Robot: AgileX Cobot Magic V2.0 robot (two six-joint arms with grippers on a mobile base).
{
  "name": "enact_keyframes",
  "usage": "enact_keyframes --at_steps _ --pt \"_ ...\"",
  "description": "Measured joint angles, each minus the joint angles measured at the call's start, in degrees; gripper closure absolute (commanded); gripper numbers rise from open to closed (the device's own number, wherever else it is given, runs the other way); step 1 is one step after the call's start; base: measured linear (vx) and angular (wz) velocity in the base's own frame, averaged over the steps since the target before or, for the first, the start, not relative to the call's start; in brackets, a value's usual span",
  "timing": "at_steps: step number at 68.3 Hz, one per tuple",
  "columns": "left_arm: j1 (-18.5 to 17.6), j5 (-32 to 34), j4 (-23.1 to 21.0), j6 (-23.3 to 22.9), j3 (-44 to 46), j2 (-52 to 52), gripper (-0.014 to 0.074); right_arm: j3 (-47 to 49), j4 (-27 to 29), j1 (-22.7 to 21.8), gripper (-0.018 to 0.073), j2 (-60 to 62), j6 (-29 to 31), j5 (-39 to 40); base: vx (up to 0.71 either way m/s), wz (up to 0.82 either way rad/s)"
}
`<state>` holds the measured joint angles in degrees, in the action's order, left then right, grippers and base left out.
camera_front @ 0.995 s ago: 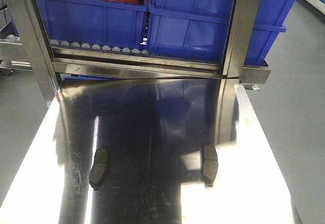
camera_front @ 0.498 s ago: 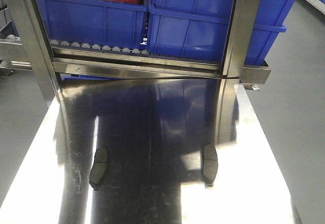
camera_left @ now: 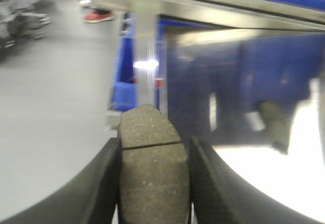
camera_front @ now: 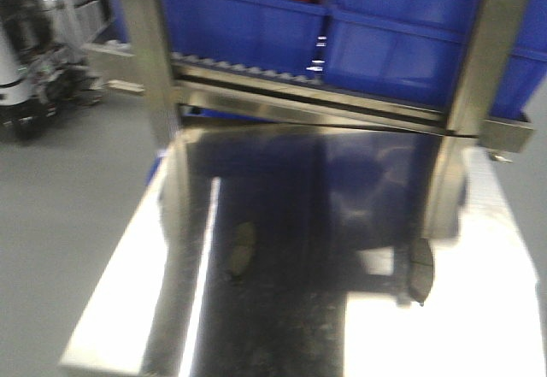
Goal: Move and align brake pads A on conveyor
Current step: 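Turn the base away from the table holding both pads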
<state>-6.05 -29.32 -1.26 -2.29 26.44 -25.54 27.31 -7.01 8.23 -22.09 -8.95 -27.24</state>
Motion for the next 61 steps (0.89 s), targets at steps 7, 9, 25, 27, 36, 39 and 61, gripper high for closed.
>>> enact_keyframes --at_steps 7,9,25,27,36,39,61 --pt "0.00 0.00 0.00 0.00 0.00 0.00 0.0603 0.00 0.00 0.00 0.0569 0.00 0.00 0.00 -0.15 0.72" --pt "0.00 0.00 0.00 0.00 0.00 0.00 0.0603 0.00 0.00 0.00 0.0569 0.00 0.00 0.00 -0.17 0.75" --pt "0.00 0.00 0.00 0.00 0.00 0.00 0.0603 0.00 0.00 0.00 0.0569 0.00 0.00 0.00 -0.18 0.72" --pt "0.00 0.00 0.00 0.00 0.00 0.00 0.0603 0.00 0.00 0.00 0.0569 0.00 0.00 0.00 -0.18 0.69" --pt "0.00 0.00 0.00 0.00 0.00 0.00 0.0603 0.00 0.00 0.00 0.0569 0.00 0.00 -0.04 -0.17 0.67" --pt "0.00 0.00 0.00 0.00 0.00 0.00 0.0603 0.00 0.00 0.00 0.0569 0.00 0.00 -0.04 -0.17 0.66" --pt "0.00 0.00 0.00 0.00 0.00 0.00 0.0603 0.00 0.00 0.00 0.0569 0.00 0.00 -0.04 -0.18 0.71"
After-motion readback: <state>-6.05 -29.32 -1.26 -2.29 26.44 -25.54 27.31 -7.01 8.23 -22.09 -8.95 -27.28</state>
